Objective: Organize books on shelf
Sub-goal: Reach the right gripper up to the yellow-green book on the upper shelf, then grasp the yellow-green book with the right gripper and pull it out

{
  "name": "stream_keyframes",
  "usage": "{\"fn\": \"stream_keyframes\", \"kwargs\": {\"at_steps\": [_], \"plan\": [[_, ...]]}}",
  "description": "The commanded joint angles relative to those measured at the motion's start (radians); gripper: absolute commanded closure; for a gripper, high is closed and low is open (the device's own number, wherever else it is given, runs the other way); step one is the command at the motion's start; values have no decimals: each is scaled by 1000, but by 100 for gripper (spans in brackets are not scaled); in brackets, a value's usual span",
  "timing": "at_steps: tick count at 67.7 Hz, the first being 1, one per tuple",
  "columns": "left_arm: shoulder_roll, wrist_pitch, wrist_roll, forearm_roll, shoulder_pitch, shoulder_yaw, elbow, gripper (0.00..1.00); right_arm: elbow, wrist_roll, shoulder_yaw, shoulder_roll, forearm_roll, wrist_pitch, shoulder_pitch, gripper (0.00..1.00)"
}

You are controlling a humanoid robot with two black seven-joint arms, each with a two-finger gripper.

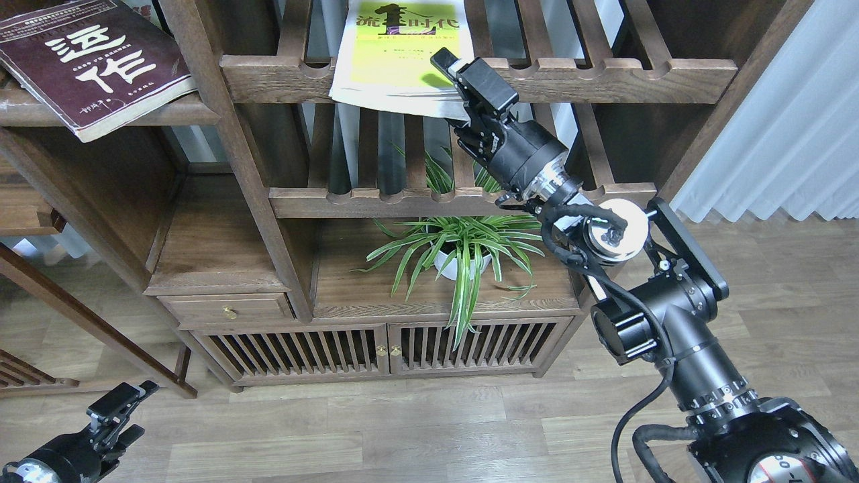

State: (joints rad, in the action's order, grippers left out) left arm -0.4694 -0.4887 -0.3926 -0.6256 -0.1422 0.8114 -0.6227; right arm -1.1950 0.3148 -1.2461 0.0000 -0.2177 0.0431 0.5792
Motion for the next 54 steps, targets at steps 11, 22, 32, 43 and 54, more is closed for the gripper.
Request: {"fn": "stream_keyframes", "kwargs": {"at_steps": [11, 22, 32, 43, 54], "plan": [[0, 0, 0, 1, 1, 0, 0, 1, 2, 0, 10, 0, 0, 6, 7, 22], [0, 0, 0, 1, 0, 0, 1, 1, 3, 7, 10, 0, 0, 20, 5, 40], [0, 0, 0, 1, 0, 0, 1, 1, 5, 10, 8, 0, 0, 46, -1, 56], [0, 0, 0, 0, -5, 0, 21, 1, 8, 30, 7, 0, 0, 100, -4, 76], [5, 0, 0, 1, -7, 0, 21, 1, 12, 92, -9, 0, -5, 144, -6, 96]]}}
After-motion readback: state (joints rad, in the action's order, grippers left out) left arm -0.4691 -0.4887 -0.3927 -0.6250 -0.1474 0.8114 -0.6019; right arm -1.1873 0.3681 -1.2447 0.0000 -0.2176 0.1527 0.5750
